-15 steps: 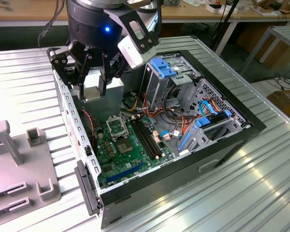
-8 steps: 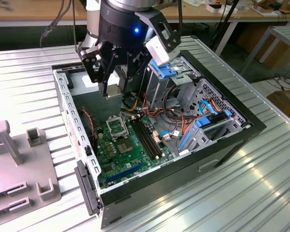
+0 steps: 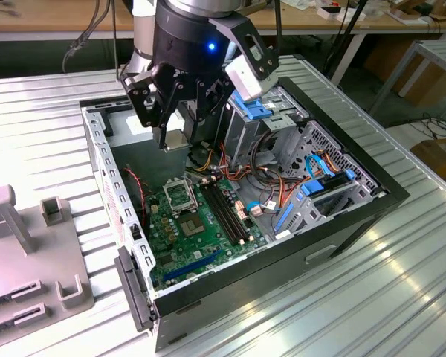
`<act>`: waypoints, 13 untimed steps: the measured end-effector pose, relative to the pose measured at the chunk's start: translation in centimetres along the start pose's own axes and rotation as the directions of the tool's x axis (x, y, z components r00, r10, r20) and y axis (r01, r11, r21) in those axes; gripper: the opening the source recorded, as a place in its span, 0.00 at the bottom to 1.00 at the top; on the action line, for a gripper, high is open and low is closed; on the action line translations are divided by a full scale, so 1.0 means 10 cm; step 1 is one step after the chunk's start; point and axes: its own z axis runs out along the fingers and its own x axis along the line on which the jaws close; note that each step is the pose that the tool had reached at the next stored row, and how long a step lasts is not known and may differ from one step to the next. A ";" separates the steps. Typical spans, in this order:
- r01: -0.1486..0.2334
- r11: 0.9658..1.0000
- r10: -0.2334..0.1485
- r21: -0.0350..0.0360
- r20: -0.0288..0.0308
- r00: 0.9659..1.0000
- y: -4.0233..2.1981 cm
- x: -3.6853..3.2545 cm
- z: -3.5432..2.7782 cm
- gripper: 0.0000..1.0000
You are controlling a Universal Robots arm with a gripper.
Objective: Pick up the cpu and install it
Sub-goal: 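Pick up the cpu and move it towards the insertion slot, then place the cpu into insertion slot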
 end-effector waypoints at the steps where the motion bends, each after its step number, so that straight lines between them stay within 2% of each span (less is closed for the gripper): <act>1: 0.000 1.000 0.000 0.000 0.000 1.000 0.000 -0.001 0.000 0.47; 11: 0.000 1.000 0.000 0.001 0.000 1.000 -0.006 -0.029 0.000 0.47; 13: 0.000 1.000 0.000 0.001 0.000 1.000 -0.007 -0.041 0.018 0.47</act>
